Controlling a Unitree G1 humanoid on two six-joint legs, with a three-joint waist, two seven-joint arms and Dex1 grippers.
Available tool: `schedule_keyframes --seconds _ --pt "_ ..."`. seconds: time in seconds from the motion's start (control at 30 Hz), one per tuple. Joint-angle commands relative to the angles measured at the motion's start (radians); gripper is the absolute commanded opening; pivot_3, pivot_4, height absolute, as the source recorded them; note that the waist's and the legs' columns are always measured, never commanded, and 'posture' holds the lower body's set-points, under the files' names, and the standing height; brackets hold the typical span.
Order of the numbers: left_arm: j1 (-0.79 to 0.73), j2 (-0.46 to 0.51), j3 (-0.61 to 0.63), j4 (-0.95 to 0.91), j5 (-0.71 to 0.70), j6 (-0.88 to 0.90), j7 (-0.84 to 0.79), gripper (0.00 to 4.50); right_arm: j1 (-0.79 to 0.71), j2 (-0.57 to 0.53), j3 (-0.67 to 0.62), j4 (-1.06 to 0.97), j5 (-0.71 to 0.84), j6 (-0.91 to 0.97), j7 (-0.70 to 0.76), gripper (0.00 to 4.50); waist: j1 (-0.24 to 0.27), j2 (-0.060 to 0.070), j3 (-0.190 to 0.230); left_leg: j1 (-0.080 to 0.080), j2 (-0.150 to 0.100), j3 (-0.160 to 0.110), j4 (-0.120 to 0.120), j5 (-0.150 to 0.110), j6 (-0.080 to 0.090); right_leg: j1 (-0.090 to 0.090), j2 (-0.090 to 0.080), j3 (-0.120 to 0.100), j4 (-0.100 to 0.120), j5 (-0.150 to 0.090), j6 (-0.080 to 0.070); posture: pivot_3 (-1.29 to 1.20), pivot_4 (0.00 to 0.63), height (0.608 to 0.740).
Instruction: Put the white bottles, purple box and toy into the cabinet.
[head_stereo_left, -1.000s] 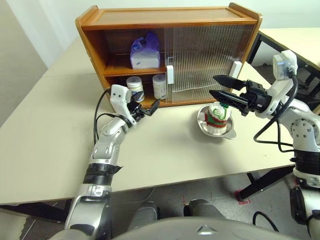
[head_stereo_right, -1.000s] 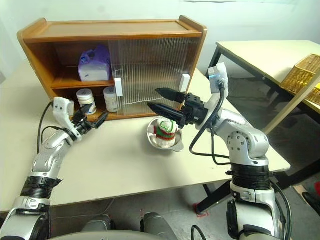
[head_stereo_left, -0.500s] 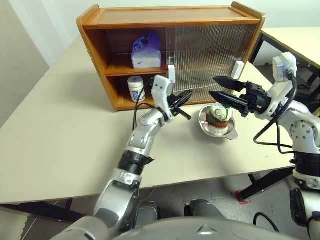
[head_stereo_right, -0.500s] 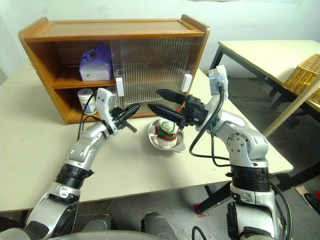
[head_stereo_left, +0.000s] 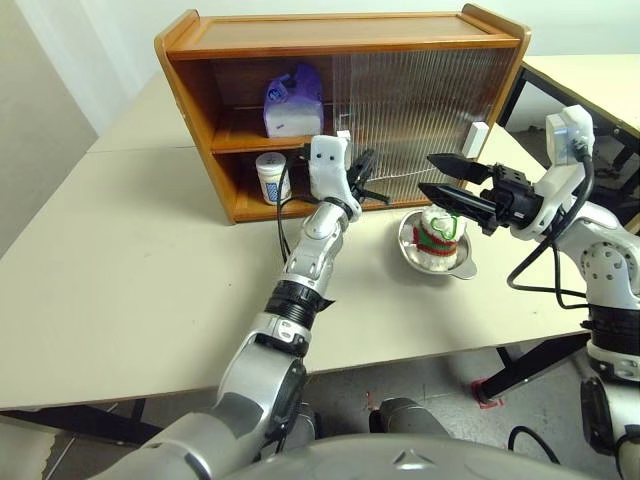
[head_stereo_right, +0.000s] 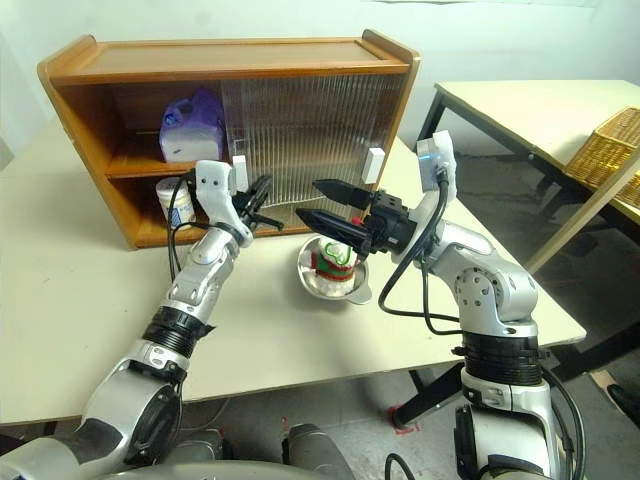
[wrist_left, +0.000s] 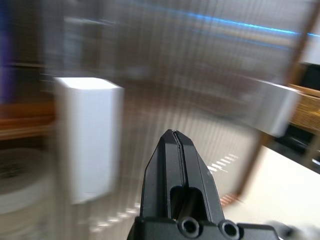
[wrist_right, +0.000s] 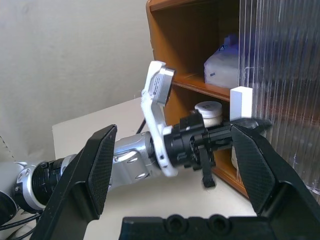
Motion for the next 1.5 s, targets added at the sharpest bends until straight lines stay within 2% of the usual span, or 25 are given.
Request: schedule_keyframes --seconds 0.03,0.27,0.5,0.83,1.2,1.5 --pt "0.013 -0.008 0.022 -0.019 0.042 -0.037 0.098 0.02 0.003 -0.010 -0.001 -0.014 -0.001 0.005 -0.003 4.50 -0.002 0.000 0.000 0.000 -0.001 0.000 0.000 0.000 0.000 0.000 0.000 -0.001 0.000 0.000 0.001 -0.13 0.000 0.740" --pt "0.047 0.003 0.047 -0.083 0.051 -0.026 0.183 0.02 -0.007 -0.008 0.005 -0.006 -0.001 0.006 -0.001 4.50 -0.010 0.000 0.000 0.001 -0.011 0.001 0.001 0.000 0.001 0.001 -0.001 0.000 0.000 0.000 0.003 -0.12 0.000 0.740" --pt "0.119 0.025 0.060 -0.221 0.056 0.039 0.223 0.02 -0.013 -0.007 0.011 0.002 -0.003 0.006 0.004 4.50 -0.011 0.000 0.001 0.001 -0.011 0.001 0.001 0.000 0.001 0.001 -0.001 0.000 0.000 0.000 0.003 -0.12 0.000 0.740" --pt "0.209 0.076 0.123 -0.314 0.052 0.118 0.278 0.02 -0.031 0.003 0.020 0.009 -0.004 0.011 0.002 4.50 -0.009 0.000 0.001 0.002 -0.011 0.000 0.001 0.000 0.001 0.001 -0.002 0.001 0.001 0.000 0.002 -0.09 0.000 0.740" --pt "0.240 0.143 0.204 -0.340 0.085 0.112 0.373 0.02 -0.046 0.005 0.032 0.028 -0.007 0.007 0.012 4.50 0.011 0.000 0.001 0.002 -0.010 -0.001 0.001 0.000 0.000 0.001 -0.002 0.001 0.001 0.000 0.001 -0.07 0.000 0.740" --pt "0.243 0.151 0.200 -0.347 0.084 0.102 0.365 0.02 -0.052 0.006 0.038 0.043 -0.013 -0.001 0.025 4.50 0.023 0.000 0.001 0.002 -0.007 -0.001 0.001 -0.001 0.000 0.001 -0.002 0.001 0.001 0.000 -0.001 -0.06 0.000 0.740"
